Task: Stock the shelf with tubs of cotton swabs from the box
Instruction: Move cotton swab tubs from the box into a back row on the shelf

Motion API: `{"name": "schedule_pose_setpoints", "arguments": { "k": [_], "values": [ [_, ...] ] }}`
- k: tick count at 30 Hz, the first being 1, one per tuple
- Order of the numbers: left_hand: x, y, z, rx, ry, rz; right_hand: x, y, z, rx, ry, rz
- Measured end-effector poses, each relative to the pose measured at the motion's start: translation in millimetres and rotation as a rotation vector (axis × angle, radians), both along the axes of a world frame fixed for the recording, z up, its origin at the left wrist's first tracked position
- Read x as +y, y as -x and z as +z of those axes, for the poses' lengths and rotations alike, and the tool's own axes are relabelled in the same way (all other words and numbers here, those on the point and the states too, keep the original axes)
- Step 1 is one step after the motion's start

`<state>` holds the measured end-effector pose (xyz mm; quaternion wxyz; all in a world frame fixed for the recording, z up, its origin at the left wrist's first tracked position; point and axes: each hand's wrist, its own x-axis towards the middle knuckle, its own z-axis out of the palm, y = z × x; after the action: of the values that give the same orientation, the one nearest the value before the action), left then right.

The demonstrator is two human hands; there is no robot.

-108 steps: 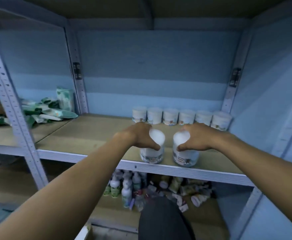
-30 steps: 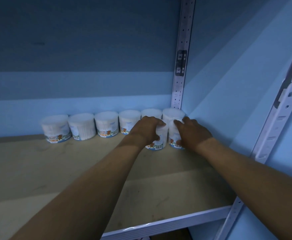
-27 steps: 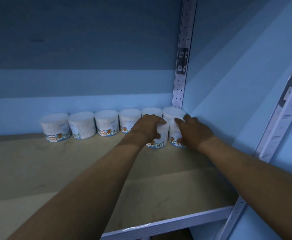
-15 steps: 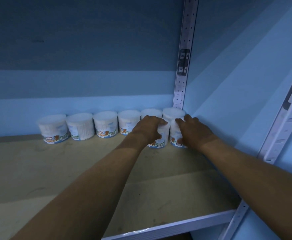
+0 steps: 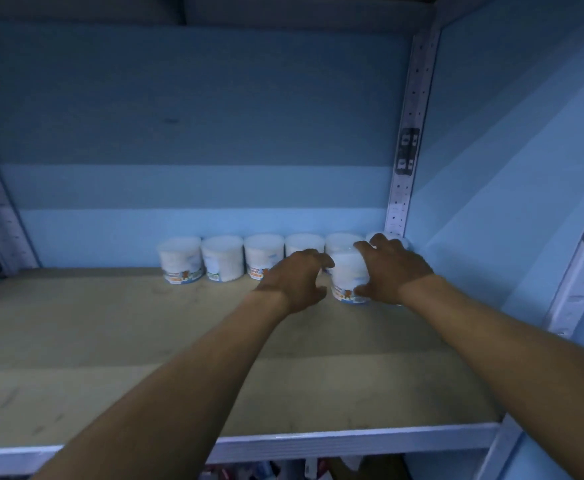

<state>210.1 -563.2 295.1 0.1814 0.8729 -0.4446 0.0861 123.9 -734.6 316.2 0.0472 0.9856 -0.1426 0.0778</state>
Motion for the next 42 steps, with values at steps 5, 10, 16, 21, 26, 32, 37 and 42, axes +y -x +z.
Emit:
{"name": "schedule_pose_setpoints", "arguments": {
  "k": [5, 10, 16, 21, 26, 32, 37, 42],
  "values": [
    [88, 7, 21, -0.001, -0.088, 0.184, 74, -13, 12, 0.003, -0.039, 0.134],
    [199, 19, 25, -0.004, -0.146, 0.381, 169, -19, 6, 0.024, -0.073, 0.317],
    [341, 57, 17, 0.038, -0.192, 0.618, 294, -14, -11, 0.029, -0.099, 0.582],
    [450, 114, 5, 0.113, -0.229, 0.792, 396, 0, -33, 0.075, -0.117, 0.759],
    [529, 171, -23, 0.169, -0.224, 0.933, 482, 21, -66, 0.125, -0.135, 0.907],
    [587, 213, -84, 0.321, -0.211, 1.053, 548, 42, -124, 0.23, -0.131, 0.999],
    [606, 222, -141, 0.4, -0.225, 1.075, 571, 53, -180, 0.339, -0.104, 1.004],
    [607, 217, -196, 0.476, -0.209, 1.048, 579, 59, -232, 0.439, -0.06, 1.003]
  ]
}}
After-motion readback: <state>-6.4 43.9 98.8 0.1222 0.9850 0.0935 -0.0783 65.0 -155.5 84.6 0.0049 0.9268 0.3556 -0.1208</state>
